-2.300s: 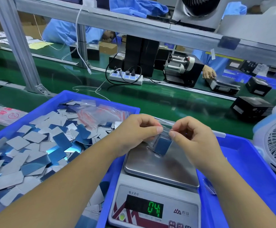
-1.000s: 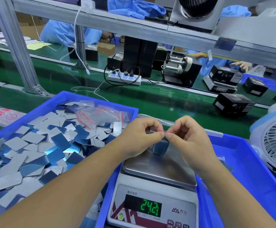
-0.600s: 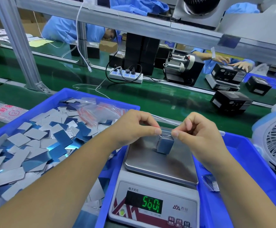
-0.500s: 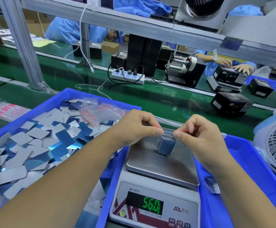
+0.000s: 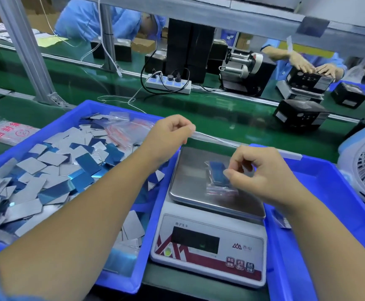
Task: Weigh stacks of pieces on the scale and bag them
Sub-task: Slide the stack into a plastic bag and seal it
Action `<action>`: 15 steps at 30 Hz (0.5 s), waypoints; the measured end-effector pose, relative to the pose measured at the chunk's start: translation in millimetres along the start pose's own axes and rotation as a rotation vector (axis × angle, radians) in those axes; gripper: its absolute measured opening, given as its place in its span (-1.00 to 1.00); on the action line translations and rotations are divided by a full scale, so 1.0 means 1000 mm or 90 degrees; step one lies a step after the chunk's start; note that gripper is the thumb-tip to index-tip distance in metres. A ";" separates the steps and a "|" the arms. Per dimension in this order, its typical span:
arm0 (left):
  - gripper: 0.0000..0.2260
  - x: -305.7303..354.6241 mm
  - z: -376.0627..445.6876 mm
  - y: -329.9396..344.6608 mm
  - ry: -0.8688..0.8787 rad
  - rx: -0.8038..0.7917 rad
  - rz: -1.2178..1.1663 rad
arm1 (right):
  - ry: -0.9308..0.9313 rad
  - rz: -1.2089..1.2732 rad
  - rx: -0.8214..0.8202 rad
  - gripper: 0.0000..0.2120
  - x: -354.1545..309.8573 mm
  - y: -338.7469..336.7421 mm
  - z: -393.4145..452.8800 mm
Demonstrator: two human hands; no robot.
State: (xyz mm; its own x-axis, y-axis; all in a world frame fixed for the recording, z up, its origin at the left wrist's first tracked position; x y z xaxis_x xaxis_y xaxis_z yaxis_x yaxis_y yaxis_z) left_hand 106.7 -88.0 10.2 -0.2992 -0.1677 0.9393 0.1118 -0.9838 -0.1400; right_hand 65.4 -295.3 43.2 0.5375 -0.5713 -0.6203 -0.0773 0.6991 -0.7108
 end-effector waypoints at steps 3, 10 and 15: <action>-0.83 -0.007 -0.001 0.000 0.002 0.001 0.066 | 0.050 0.082 -0.030 -0.79 0.006 0.002 -0.002; -0.79 -0.011 -0.002 0.004 0.031 -0.034 0.157 | 0.056 0.048 -0.008 -0.77 0.009 0.005 -0.001; -0.76 -0.012 -0.001 0.003 0.034 -0.038 0.167 | 0.058 0.049 -0.003 -0.77 0.011 0.005 0.000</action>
State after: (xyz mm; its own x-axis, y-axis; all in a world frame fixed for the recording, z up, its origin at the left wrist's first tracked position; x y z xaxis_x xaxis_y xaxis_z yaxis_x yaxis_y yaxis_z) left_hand 109.9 -88.9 -1.6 -0.3165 -0.4183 0.8514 0.1365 -0.9083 -0.3955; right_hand 70.4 -297.8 32.9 0.4518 -0.5529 -0.7001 -0.1193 0.7403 -0.6617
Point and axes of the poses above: each hand's wrist, its own z-axis towards the middle knuckle, its own y-axis out of the palm, x = y × z, the point moved 5 cm from there along z, towards the middle knuckle, and after that the axes turned 8 degrees about y, right-handed, at the moved point
